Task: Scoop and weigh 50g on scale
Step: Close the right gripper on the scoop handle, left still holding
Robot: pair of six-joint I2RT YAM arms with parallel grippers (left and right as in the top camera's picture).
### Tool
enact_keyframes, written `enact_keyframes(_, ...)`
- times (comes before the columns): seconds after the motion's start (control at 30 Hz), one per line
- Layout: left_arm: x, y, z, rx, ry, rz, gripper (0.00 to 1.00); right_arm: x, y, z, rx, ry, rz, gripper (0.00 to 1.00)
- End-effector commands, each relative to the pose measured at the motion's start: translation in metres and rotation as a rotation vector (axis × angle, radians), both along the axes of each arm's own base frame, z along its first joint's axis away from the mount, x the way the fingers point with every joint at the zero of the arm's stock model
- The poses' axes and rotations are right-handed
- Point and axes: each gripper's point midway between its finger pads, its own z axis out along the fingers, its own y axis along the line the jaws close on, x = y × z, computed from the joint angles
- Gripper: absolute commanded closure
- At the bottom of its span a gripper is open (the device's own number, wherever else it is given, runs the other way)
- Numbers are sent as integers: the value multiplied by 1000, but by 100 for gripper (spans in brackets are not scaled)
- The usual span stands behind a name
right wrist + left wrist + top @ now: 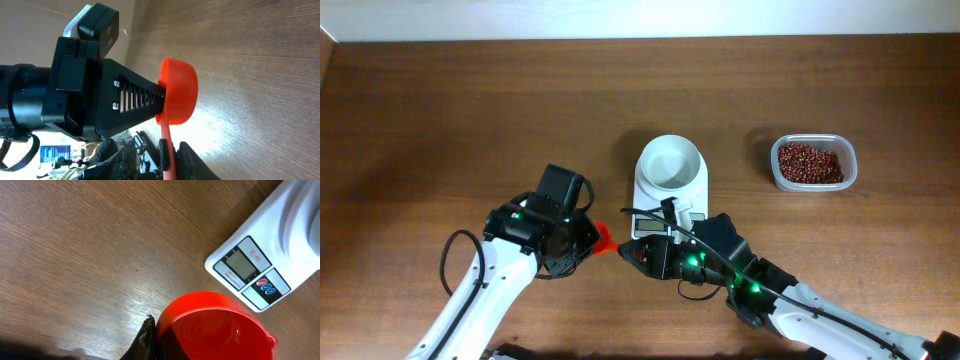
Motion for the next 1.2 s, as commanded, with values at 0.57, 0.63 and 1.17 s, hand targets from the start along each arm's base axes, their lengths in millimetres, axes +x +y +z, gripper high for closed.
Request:
enact_keyframes(0.57, -1, -8, 1, -38, 9, -18, 80, -4, 6, 11, 18, -60, 53, 96)
enact_keyframes(0.63, -1, -8, 1, -37, 9, -17, 73, -4, 6, 11, 17, -64, 53, 96)
enact_keyframes(1.17, 0, -5, 1, -21, 2, -13, 1, -7, 4, 5, -12, -66, 73, 96)
